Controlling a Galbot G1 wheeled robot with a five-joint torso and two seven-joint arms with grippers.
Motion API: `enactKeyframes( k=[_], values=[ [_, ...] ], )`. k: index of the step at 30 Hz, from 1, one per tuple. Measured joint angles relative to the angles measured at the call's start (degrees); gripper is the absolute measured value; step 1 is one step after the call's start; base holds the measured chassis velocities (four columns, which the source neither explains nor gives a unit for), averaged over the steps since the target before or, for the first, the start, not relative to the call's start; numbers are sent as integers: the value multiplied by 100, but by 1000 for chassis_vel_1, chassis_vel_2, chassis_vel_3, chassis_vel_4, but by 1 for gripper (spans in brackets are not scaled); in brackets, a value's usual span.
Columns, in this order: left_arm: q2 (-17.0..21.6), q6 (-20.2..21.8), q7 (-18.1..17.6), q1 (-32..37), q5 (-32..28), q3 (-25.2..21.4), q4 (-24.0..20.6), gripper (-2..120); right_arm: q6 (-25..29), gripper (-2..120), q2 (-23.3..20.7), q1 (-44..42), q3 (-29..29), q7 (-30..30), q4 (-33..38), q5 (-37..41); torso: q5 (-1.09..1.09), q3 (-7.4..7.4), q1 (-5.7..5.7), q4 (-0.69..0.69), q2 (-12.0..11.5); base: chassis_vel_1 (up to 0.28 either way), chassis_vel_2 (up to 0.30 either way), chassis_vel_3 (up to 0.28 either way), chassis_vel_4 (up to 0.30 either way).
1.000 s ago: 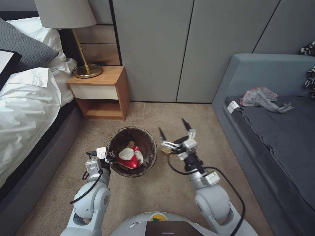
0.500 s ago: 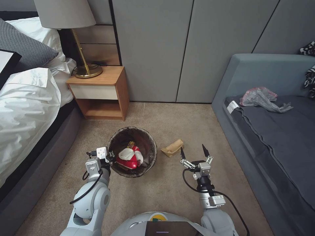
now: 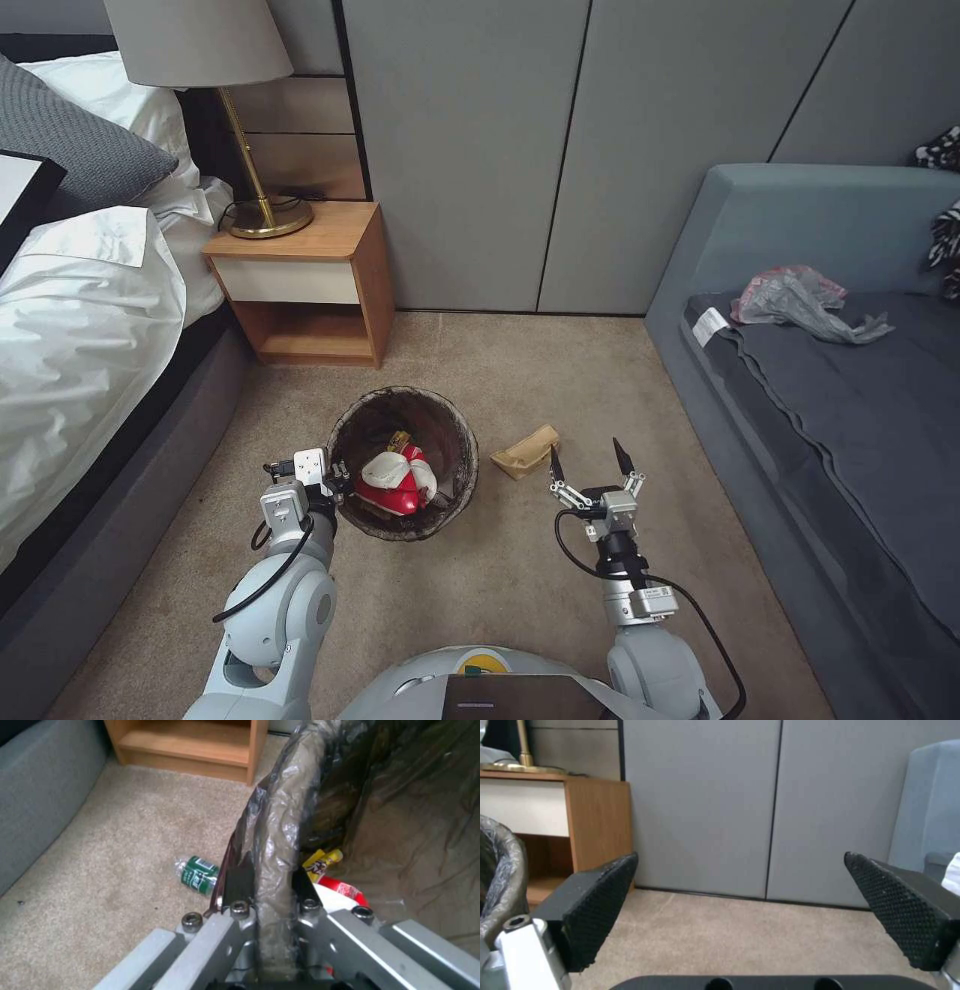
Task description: Pick up the trash bin, then pick up the garbage from the floor and place it into the trash bin.
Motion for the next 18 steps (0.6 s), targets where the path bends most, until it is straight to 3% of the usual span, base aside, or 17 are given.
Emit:
enactKeyframes(
  k=[5, 18],
  values=[
    [0, 0, 0, 0, 0, 0, 0, 0, 5, 97, 5, 23, -2, -30, 0, 6, 0, 0, 0, 0, 0, -38, 40, 45, -49],
    [0, 0, 0, -2, 0, 0, 0, 0, 279, 100, -157, 423, -129, -179, -177, -366, 0, 3, 2, 2, -1, -167, 155, 155, -151]
  ],
)
